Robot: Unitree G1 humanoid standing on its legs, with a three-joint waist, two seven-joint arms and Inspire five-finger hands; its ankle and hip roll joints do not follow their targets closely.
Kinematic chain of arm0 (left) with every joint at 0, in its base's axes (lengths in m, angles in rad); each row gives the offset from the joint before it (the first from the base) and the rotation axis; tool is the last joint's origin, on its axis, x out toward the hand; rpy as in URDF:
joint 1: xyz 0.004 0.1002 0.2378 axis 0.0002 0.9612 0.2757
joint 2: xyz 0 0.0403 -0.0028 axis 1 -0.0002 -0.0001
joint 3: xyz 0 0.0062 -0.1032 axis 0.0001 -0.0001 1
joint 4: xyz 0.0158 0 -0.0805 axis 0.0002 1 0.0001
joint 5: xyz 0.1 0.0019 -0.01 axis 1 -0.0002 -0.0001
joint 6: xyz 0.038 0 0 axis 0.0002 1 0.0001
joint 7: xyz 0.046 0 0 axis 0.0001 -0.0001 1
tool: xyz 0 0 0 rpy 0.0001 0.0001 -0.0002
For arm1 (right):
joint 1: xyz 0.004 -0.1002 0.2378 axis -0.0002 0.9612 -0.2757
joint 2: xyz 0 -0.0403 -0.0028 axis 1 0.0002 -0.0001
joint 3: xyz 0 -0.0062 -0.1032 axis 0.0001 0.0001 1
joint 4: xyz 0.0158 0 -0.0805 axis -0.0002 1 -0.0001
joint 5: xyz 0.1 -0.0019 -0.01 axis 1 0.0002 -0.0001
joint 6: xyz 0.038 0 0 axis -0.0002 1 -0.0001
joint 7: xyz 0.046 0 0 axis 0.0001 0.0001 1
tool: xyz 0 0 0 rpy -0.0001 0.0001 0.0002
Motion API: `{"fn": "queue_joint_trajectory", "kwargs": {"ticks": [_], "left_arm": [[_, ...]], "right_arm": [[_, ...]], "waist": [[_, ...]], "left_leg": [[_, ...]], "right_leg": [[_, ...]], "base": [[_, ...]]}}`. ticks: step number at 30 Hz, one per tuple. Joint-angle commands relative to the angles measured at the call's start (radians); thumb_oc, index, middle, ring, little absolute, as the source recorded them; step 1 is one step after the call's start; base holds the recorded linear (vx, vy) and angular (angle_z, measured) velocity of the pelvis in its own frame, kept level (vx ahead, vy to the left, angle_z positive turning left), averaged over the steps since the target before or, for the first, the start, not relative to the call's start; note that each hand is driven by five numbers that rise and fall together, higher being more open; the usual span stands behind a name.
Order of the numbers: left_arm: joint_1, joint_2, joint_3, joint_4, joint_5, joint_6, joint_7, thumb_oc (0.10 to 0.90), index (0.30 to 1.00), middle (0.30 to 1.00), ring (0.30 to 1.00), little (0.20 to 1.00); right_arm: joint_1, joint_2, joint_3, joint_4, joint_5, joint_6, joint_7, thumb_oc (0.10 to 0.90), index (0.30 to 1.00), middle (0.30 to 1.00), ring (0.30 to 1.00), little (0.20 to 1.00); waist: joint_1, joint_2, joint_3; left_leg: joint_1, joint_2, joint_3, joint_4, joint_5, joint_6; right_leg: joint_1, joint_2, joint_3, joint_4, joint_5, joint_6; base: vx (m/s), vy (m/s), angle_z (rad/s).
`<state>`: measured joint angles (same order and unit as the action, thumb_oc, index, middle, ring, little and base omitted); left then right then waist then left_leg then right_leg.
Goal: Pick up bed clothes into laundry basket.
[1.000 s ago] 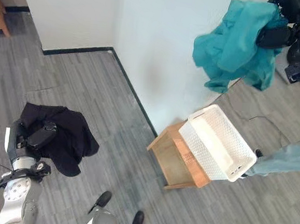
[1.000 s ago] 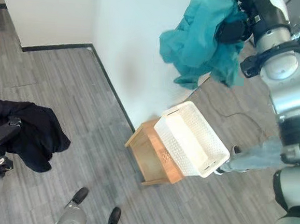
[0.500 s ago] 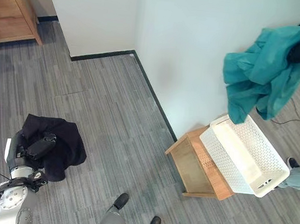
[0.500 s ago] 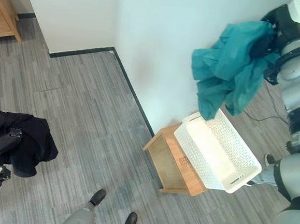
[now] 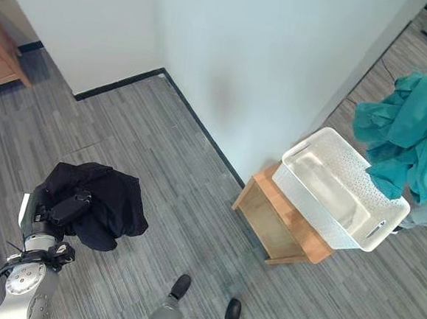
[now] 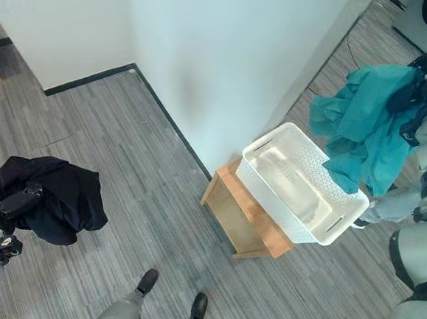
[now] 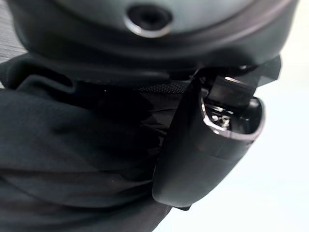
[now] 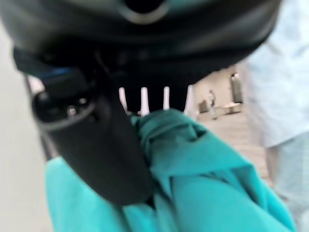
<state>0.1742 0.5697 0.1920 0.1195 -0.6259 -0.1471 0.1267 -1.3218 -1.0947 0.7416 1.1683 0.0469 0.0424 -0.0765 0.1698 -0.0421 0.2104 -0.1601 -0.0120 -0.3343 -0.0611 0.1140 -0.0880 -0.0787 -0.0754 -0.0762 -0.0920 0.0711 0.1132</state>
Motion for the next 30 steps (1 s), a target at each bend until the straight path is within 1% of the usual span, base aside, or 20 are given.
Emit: {"fn": "queue_joint_trajectory", "kwargs": {"ticks": [1, 2, 7, 10, 11, 13, 15, 16, 17, 18, 19, 20, 22, 24, 25, 26, 27, 30], "left_arm": [[-0.061, 0.106, 0.039, -0.094, -0.006, -0.109, 0.001, 0.400, 0.300, 0.300, 0.300, 0.300], [-0.062, 0.107, 0.039, -0.096, -0.008, -0.111, 0.004, 0.400, 0.300, 0.300, 0.300, 0.300], [-0.058, 0.106, 0.046, -0.101, -0.023, -0.113, 0.006, 0.400, 0.300, 0.300, 0.300, 0.300], [-0.066, 0.105, 0.044, -0.102, -0.032, -0.116, 0.010, 0.400, 0.300, 0.300, 0.300, 0.300], [-0.070, 0.107, 0.041, -0.105, -0.034, -0.117, 0.013, 0.400, 0.300, 0.300, 0.300, 0.300], [-0.071, 0.107, 0.036, -0.121, -0.038, -0.119, 0.013, 0.400, 0.300, 0.300, 0.300, 0.300], [-0.072, 0.109, 0.036, -0.138, -0.043, -0.121, 0.011, 0.400, 0.300, 0.300, 0.300, 0.300], [-0.072, 0.109, 0.037, -0.138, -0.043, -0.121, 0.011, 0.400, 0.300, 0.300, 0.300, 0.300], [-0.064, 0.105, 0.039, -0.156, -0.048, -0.119, 0.011, 0.400, 0.300, 0.300, 0.300, 0.300], [-0.063, 0.105, 0.040, -0.157, -0.048, -0.119, 0.011, 0.400, 0.300, 0.300, 0.300, 0.300], [-0.060, 0.095, 0.042, -0.164, -0.053, -0.118, 0.011, 0.400, 0.300, 0.300, 0.300, 0.300], [-0.057, 0.092, 0.042, -0.167, -0.054, -0.118, 0.011, 0.400, 0.300, 0.300, 0.300, 0.300], [-0.056, 0.092, 0.042, -0.167, -0.054, -0.118, 0.011, 0.400, 0.300, 0.300, 0.300, 0.300], [-0.062, 0.079, 0.036, -0.166, -0.055, -0.114, 0.013, 0.400, 0.300, 0.300, 0.300, 0.300], [-0.063, 0.080, 0.036, -0.165, -0.055, -0.114, 0.013, 0.400, 0.300, 0.300, 0.300, 0.300], [-0.076, 0.074, 0.026, -0.159, -0.061, -0.109, 0.008, 0.400, 0.300, 0.300, 0.300, 0.300], [-0.082, 0.078, 0.023, -0.158, -0.060, -0.107, 0.006, 0.400, 0.300, 0.300, 0.300, 0.300], [-0.086, 0.074, 0.026, -0.157, -0.065, -0.108, 0.010, 0.400, 0.300, 0.300, 0.300, 0.300]], "right_arm": [[-0.109, -0.128, 0.039, -0.056, -0.016, -0.032, -0.103, 0.400, 0.300, 0.300, 0.300, 0.300], [-0.109, -0.120, 0.037, -0.052, -0.010, -0.032, -0.102, 0.400, 0.300, 0.300, 0.300, 0.300], [-0.108, -0.087, 0.039, -0.047, -0.002, -0.032, -0.097, 0.400, 0.300, 0.300, 0.300, 0.300], [-0.103, -0.058, 0.028, -0.067, 0.000, -0.031, -0.102, 0.400, 0.300, 0.300, 0.300, 0.300], [-0.102, -0.037, 0.020, -0.068, 0.003, -0.031, -0.107, 0.400, 0.300, 0.300, 0.300, 0.300], [-0.096, -0.021, 0.012, -0.052, 0.007, -0.031, -0.109, 0.400, 0.300, 0.300, 0.300, 0.300], [-0.088, 0.004, 0.001, -0.012, 0.008, -0.023, -0.109, 0.400, 0.300, 0.300, 0.300, 0.300], [-0.088, 0.005, 0.001, -0.011, 0.008, -0.024, -0.109, 0.400, 0.300, 0.300, 0.300, 0.300], [-0.074, 0.029, -0.011, 0.033, 0.004, -0.016, -0.108, 0.400, 0.300, 0.300, 0.300, 0.300], [-0.073, 0.030, -0.012, 0.034, 0.004, -0.016, -0.108, 0.400, 0.300, 0.300, 0.300, 0.300], [-0.049, 0.050, -0.030, 0.056, 0.005, -0.013, -0.106, 0.400, 0.300, 0.300, 0.300, 0.300], [-0.037, 0.059, -0.037, 0.063, 0.004, -0.011, -0.104, 0.400, 0.300, 0.300, 0.300, 0.300], [-0.035, 0.059, -0.039, 0.063, 0.004, -0.011, -0.104, 0.400, 0.300, 0.300, 0.300, 0.300], [-0.004, 0.086, -0.070, 0.094, 0.035, -0.004, -0.081, 0.400, 0.300, 0.300, 0.300, 0.300], [-0.004, 0.086, -0.070, 0.094, 0.036, -0.004, -0.081, 0.546, 0.519, 0.519, 0.519, 0.519], [0.003, 0.107, -0.065, 0.121, 0.062, 0.001, -0.033, 0.800, 0.900, 0.900, 0.900, 0.900], [-0.014, 0.114, -0.048, 0.122, 0.069, 0.006, -0.020, 0.800, 0.900, 0.900, 0.900, 0.900], [-0.047, 0.118, -0.031, 0.114, 0.081, 0.003, -0.033, 0.800, 0.900, 0.900, 0.900, 0.900]], "waist": [[0.011, 0.006, -0.065], [0.012, 0.014, -0.059], [0.016, 0.035, -0.042], [0.015, 0.050, -0.019], [0.019, 0.061, -0.001], [0.024, 0.069, 0.014], [0.030, 0.084, 0.035], [0.031, 0.083, 0.034], [0.038, 0.100, 0.050], [0.039, 0.099, 0.049], [0.044, 0.116, 0.066], [0.046, 0.121, 0.070], [0.047, 0.120, 0.068], [0.051, 0.131, 0.085], [0.051, 0.130, 0.084], [0.055, 0.132, 0.088], [0.055, 0.130, 0.090], [0.053, 0.129, 0.093]], "left_leg": [[0.044, 0.010, -0.018, -0.024, -0.062, 0.009], [0.040, 0.008, -0.018, -0.024, -0.060, 0.010], [0.017, 0.003, -0.016, -0.026, -0.052, 0.013], [-0.006, 0.001, -0.017, -0.025, -0.046, 0.013], [-0.021, -0.001, -0.016, -0.025, -0.041, 0.015], [-0.037, -0.003, -0.016, -0.023, -0.036, 0.017], [-0.058, -0.004, -0.013, -0.021, -0.031, 0.018], [-0.060, -0.004, -0.013, -0.021, -0.031, 0.018], [-0.077, -0.006, -0.014, -0.021, -0.024, 0.020], [-0.079, -0.006, -0.013, -0.021, -0.023, 0.020], [-0.094, -0.009, -0.013, -0.021, -0.018, 0.020], [-0.102, -0.010, -0.014, -0.021, -0.016, 0.020], [-0.104, -0.010, -0.013, -0.021, -0.016, 0.020], [-0.122, -0.012, -0.014, -0.022, -0.010, 0.020], [-0.123, -0.012, -0.014, -0.022, -0.010, 0.020], [-0.131, -0.012, -0.014, -0.023, -0.007, 0.018], [-0.134, -0.011, -0.015, -0.024, -0.004, 0.018], [-0.137, -0.012, -0.014, -0.025, -0.003, 0.017]], "right_leg": [[-0.022, 0.018, -0.025, 0.012, -0.052, 0.017], [-0.026, 0.017, -0.024, 0.012, -0.052, 0.017], [-0.051, 0.014, -0.017, 0.013, -0.050, 0.015], [-0.075, 0.013, -0.014, 0.016, -0.048, 0.012], [-0.090, 0.014, -0.011, 0.017, -0.044, 0.009], [-0.108, 0.012, -0.008, 0.022, -0.043, 0.007], [-0.131, 0.009, -0.003, 0.028, -0.040, 0.005], [-0.134, 0.009, -0.002, 0.029, -0.040, 0.005], [-0.152, 0.007, 0.002, 0.033, -0.038, 0.003], [-0.154, 0.007, 0.003, 0.034, -0.039, 0.003], [-0.169, 0.004, 0.006, 0.036, -0.037, 0.002], [-0.176, 0.003, 0.007, 0.036, -0.037, 0.002], [-0.178, 0.003, 0.008, 0.037, -0.037, 0.002], [-0.194, 0.004, 0.012, 0.035, -0.036, 0.000], [-0.196, 0.004, 0.013, 0.035, -0.036, 0.000], [-0.201, 0.006, 0.016, 0.034, -0.035, -0.001], [-0.203, 0.007, 0.018, 0.033, -0.034, -0.002], [-0.205, 0.011, 0.023, 0.032, -0.035, -0.004]], "base": [[0.00, 0.000, 0.00], [0.00, 0.000, 0.00], [0.00, 0.000, 0.00], [-0.05, 0.007, -0.02], [-0.06, -0.003, -0.03], [-0.04, 0.003, -0.06], [-0.04, 0.006, -0.08], [-0.06, 0.018, -0.10], [-0.04, 0.014, -0.12], [-0.05, 0.022, -0.07], [0.00, 0.000, 0.00], [0.00, 0.000, 0.00], [0.00, 0.000, 0.00], [0.00, 0.000, 0.00], [0.00, 0.000, 0.00], [0.00, 0.000, 0.00], [0.00, 0.000, 0.00], [0.00, 0.000, 0.00]]}}
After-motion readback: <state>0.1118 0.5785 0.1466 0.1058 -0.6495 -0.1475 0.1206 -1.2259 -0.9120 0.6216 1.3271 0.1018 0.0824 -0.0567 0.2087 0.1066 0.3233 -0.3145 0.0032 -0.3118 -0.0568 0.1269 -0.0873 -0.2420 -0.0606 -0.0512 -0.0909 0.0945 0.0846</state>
